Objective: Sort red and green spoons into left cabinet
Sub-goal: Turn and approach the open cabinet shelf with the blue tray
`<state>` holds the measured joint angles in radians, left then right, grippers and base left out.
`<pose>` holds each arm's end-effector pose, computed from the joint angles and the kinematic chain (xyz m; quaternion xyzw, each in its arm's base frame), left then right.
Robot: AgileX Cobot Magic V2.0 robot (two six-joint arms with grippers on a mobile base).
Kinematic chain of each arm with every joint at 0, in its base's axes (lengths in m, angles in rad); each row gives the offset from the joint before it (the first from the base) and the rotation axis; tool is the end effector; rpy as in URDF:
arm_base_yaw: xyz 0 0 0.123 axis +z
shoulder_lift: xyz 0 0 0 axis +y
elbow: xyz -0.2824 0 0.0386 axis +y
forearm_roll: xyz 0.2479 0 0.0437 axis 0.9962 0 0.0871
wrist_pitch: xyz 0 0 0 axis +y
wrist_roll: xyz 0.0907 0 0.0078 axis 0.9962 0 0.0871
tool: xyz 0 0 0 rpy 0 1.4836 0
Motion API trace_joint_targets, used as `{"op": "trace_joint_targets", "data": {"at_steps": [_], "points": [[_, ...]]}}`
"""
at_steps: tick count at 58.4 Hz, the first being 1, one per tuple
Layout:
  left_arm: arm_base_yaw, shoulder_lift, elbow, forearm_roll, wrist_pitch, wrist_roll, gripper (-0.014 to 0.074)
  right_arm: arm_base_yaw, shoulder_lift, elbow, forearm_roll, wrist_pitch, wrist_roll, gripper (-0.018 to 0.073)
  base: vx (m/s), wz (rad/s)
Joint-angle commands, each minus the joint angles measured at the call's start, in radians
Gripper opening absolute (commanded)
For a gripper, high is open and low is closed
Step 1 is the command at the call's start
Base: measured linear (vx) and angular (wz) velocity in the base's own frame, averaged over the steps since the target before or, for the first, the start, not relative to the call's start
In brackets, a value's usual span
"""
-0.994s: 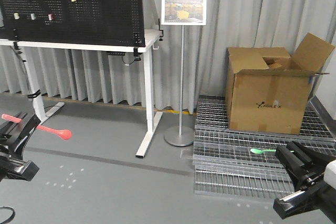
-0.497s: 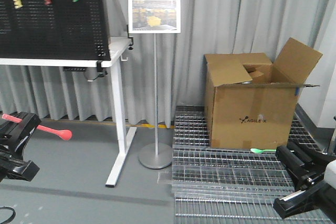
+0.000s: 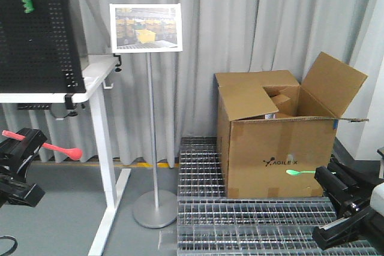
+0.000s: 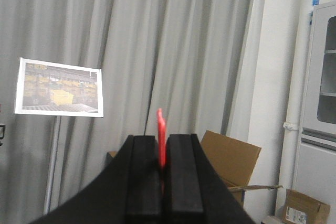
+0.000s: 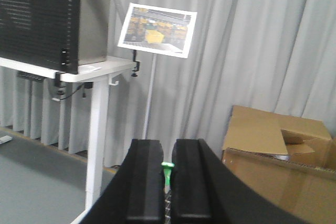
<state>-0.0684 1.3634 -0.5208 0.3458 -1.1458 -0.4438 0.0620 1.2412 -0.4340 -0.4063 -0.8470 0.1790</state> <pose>0.2556 -0.0457 0.2823 0.0644 0.5703 -0.2347 0.7846 0.2327 0.0414 0.2611 -0.1636 0.6579 0.0880 0.7298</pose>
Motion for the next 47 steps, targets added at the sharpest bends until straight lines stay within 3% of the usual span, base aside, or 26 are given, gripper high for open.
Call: {"op": "trace_joint_targets", "data": {"at_steps": [1,25,47], "points": [[-0.002,-0.031,-0.021,-0.024,-0.229,-0.007,-0.0007,-0.001,-0.017,-0.025,0.014,-0.081,0.001,-0.0009,0.45,-0.15],[-0.002,-0.031,-0.021,-0.024,-0.229,-0.007,-0.0007,-0.001,-0.017,-0.025,0.014,-0.081,0.001,-0.0009,0.38,-0.27],[-0.002,-0.031,-0.021,-0.024,-0.229,-0.007,-0.0007,-0.001,-0.017,-0.025,0.014,-0.081,0.001,-0.0009,0.23,-0.68]]}}
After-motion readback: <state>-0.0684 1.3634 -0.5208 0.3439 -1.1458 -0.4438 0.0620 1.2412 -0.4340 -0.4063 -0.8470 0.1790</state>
